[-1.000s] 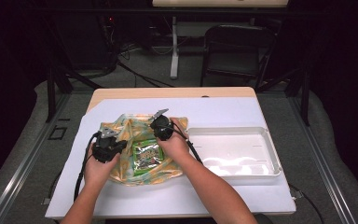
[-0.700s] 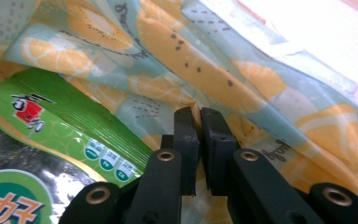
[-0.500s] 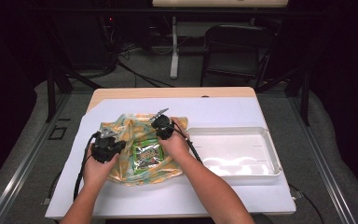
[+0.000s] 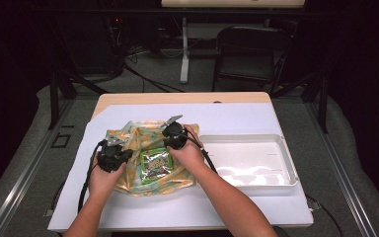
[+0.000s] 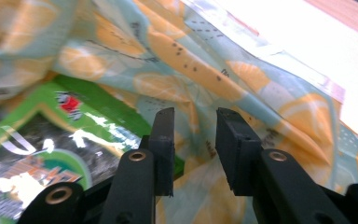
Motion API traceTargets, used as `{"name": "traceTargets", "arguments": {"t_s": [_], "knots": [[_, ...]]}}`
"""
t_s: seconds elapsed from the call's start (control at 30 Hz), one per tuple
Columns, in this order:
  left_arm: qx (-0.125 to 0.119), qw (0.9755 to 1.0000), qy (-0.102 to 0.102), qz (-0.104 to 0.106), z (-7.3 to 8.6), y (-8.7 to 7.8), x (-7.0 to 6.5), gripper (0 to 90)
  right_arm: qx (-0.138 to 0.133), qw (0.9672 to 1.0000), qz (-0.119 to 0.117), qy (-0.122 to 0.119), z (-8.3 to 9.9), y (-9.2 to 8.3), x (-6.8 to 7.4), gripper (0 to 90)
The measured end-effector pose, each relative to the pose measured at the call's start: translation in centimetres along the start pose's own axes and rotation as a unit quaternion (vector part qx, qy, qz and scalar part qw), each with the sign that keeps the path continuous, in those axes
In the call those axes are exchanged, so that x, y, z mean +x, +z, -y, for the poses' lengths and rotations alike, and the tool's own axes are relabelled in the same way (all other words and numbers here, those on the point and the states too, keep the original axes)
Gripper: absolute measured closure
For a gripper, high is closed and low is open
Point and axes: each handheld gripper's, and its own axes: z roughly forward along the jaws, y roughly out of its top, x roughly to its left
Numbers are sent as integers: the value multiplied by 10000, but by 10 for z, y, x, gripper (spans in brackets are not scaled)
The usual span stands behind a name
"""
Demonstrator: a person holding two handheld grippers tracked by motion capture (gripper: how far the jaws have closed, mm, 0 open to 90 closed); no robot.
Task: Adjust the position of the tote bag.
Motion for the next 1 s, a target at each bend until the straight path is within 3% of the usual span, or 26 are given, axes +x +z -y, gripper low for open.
{"name": "traceTargets", "arguments": {"t_s": [0.17,0.43,0.63,1.0], "knots": [[-10,10000,-25,-7,0,1,2,874,-287,9995,-119,-21,5,-20,7,651],[-4,10000,-50,0,0,2,3,872,-380,9991,-158,-98,21,-37,13,689],[-14,10000,-46,41,0,2,2,871,-149,9994,-328,7,32,-36,9,764],[-8,9999,-111,48,2,2,4,856,24,9996,-269,42,42,-32,4,804]]}}
